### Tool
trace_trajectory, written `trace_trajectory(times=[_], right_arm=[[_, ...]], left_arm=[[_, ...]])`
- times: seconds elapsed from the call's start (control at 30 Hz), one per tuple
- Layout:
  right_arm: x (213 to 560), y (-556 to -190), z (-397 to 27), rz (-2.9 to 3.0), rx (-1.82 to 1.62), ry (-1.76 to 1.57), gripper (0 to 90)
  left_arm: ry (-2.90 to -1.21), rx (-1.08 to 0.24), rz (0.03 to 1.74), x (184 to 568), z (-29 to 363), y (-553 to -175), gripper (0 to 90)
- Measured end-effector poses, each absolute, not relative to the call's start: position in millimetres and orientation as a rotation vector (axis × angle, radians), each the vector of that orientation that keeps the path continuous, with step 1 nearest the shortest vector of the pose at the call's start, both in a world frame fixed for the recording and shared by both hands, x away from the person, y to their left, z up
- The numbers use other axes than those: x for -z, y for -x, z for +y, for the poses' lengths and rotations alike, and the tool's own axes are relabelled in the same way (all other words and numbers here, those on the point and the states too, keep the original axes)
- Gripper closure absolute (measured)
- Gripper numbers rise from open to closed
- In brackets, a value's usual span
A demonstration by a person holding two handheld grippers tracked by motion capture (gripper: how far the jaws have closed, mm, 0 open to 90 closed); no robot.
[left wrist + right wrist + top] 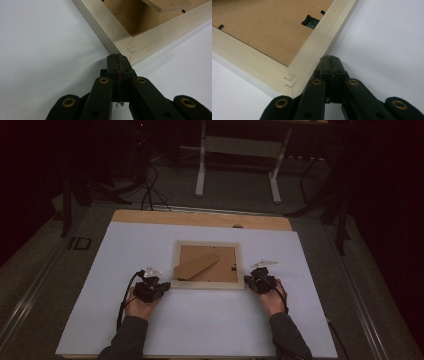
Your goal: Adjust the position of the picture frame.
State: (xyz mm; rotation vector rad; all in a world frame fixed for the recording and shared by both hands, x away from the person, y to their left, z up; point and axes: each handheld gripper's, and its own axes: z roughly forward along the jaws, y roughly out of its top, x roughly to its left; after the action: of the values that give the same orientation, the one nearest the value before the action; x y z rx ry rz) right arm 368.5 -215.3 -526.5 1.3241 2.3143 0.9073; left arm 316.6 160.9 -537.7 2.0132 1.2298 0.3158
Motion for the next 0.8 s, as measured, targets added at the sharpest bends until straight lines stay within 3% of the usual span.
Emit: trace_trajectory(times=[0.8], right_arm=[[526, -360, -208, 2.363, -0.91, -1.271, 90.0]], left_arm=[[-2.056, -0.388, 1.243, 535, 164, -307, 90.0]])
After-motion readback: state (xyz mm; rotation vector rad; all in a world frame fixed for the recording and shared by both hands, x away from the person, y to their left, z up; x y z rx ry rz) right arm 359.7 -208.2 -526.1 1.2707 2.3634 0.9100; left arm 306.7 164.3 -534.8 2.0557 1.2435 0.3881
